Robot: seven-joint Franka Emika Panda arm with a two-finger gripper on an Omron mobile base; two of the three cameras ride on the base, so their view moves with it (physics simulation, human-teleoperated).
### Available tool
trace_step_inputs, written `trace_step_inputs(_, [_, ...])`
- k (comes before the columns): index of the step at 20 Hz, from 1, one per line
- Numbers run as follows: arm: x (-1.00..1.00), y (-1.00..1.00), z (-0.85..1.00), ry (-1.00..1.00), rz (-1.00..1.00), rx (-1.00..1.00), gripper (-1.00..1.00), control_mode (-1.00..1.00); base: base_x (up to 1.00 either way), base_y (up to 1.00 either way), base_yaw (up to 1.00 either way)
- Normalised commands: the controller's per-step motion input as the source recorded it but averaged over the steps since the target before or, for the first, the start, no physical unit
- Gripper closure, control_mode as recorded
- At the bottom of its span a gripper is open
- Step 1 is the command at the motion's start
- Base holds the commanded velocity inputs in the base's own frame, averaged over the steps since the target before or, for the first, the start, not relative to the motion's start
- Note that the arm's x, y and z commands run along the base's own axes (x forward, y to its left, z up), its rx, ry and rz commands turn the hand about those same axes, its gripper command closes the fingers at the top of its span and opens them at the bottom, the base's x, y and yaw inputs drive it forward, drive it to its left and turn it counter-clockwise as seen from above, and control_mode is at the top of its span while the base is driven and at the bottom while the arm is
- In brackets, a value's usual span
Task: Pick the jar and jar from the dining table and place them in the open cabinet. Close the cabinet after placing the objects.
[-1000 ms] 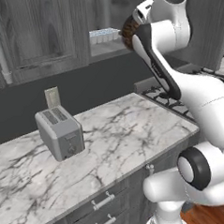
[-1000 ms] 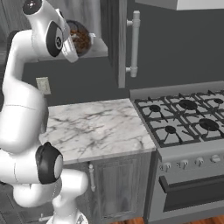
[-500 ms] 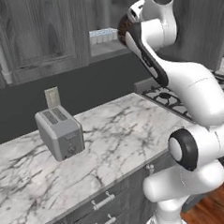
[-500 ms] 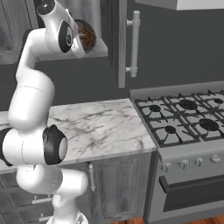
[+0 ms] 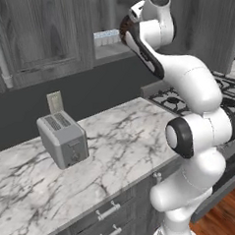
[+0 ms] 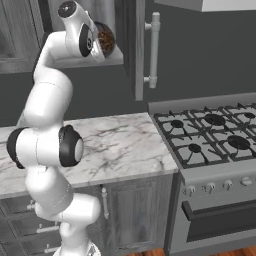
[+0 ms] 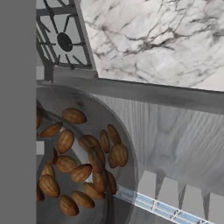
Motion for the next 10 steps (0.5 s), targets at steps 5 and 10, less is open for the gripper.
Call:
trace_step_inputs(5, [0.48, -0.04, 0.00, 0.13, 0.00, 0.01, 1.00, -1.00, 0.00, 0.00, 0.00])
trace_step_inputs(10, [0.35, -0.07, 0.00, 0.13, 0.00, 0.01, 1.00, -1.00, 0.00, 0.00, 0.00])
